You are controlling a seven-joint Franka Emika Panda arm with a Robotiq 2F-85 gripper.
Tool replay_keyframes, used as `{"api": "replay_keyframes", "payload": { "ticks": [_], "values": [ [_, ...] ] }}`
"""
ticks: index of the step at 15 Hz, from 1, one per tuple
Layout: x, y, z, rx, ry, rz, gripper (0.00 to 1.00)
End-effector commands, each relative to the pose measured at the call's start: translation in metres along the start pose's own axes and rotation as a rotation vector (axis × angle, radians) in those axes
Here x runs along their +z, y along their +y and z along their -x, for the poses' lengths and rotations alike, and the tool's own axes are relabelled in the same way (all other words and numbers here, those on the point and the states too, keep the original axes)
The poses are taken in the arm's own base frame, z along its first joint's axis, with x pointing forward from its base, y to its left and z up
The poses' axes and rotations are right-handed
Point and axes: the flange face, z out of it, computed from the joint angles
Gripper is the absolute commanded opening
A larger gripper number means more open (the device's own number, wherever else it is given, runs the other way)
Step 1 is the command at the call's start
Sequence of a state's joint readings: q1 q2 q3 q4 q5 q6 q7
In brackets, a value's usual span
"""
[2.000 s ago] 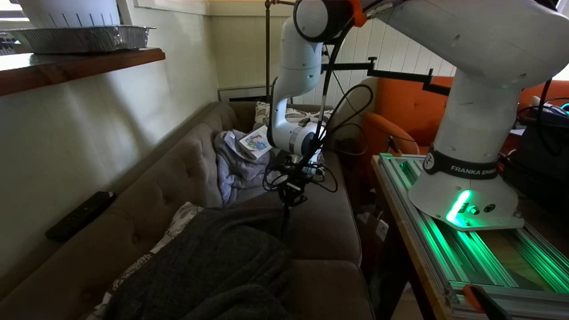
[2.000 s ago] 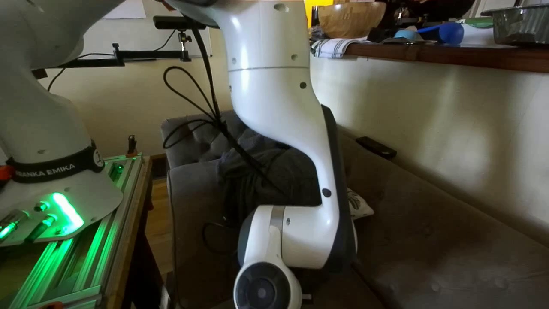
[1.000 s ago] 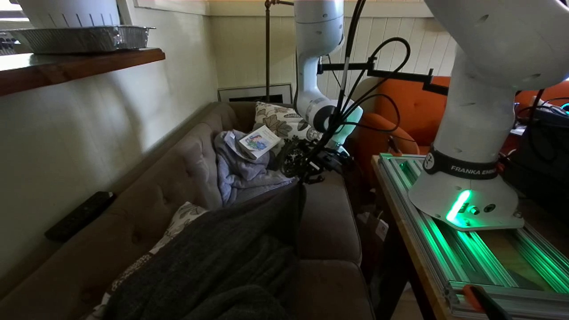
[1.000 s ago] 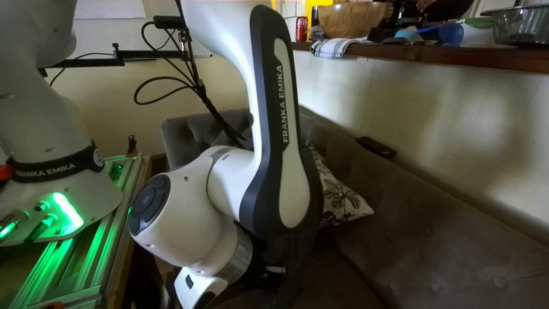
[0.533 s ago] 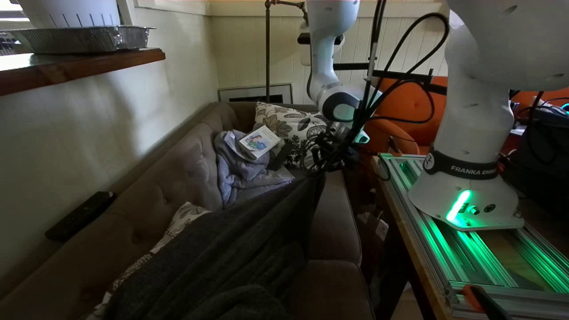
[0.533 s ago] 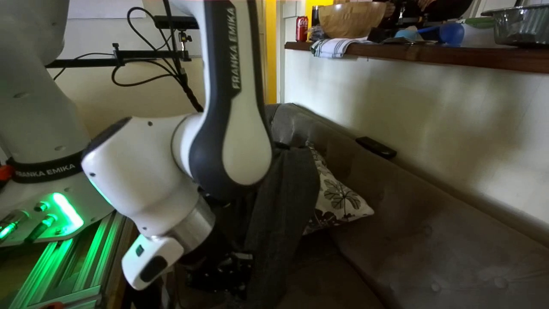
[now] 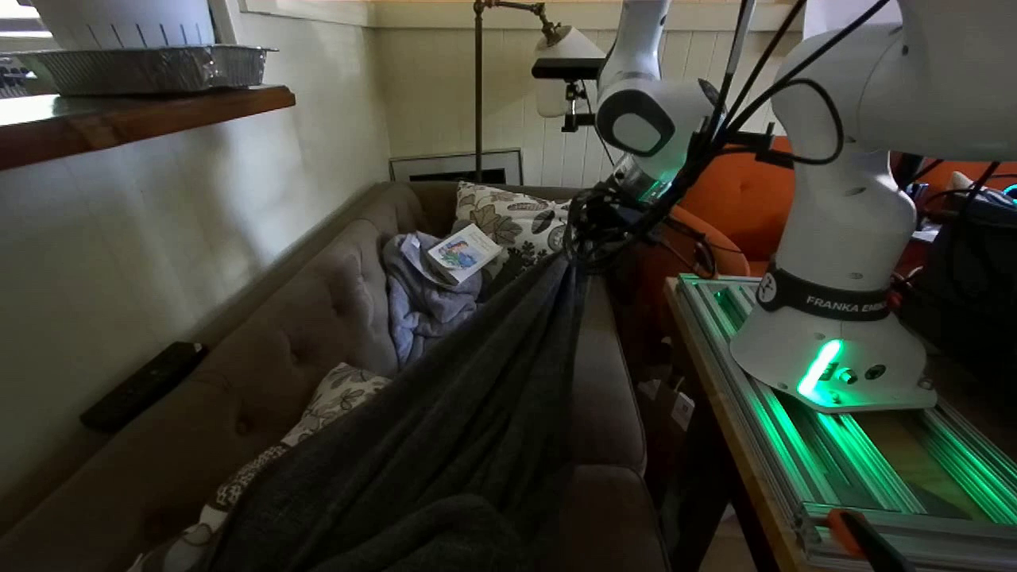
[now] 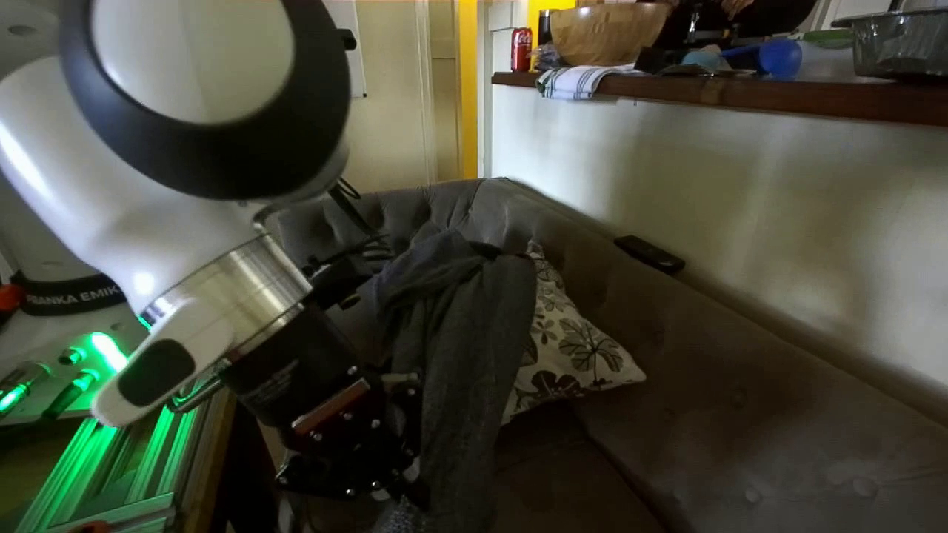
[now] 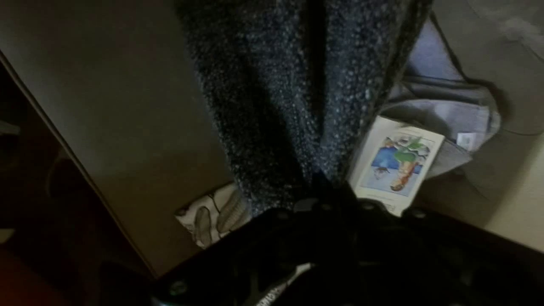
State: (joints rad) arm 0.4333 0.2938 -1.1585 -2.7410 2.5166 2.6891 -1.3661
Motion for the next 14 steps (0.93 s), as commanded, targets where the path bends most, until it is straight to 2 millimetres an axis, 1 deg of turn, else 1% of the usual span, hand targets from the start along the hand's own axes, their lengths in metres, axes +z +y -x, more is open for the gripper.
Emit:
{"api": "replay_keyframes", "payload": {
  "ticks": [1, 2, 3, 5, 6, 7, 8, 11, 12, 13, 14],
  "values": [
    [-0.015, -0.013, -0.011, -0.124, 0.011, -0.124, 0.01],
    [-0.014, -0.027, -0.004, -0.164, -0.019, -0.16, 0.01],
    [-0.013, -0.033, 0.003, -0.189, -0.049, -0.196, 0.01],
    [-0.012, -0.05, 0.027, -0.202, -0.132, -0.259, 0.01],
    [-0.013, -0.062, 0.044, -0.197, -0.17, -0.292, 0.01],
    [-0.009, -0.049, 0.025, -0.203, -0.094, -0.227, 0.01],
    [-0.009, -0.054, 0.032, -0.202, -0.115, -0.244, 0.04],
    [-0.009, -0.051, 0.028, -0.205, -0.104, -0.233, 0.04],
    [-0.009, -0.051, 0.028, -0.207, -0.102, -0.231, 0.01],
    [-0.008, -0.068, 0.045, -0.256, -0.163, -0.307, 0.01],
    [-0.008, -0.086, 0.065, -0.311, -0.183, -0.34, 0.01]
  ]
}}
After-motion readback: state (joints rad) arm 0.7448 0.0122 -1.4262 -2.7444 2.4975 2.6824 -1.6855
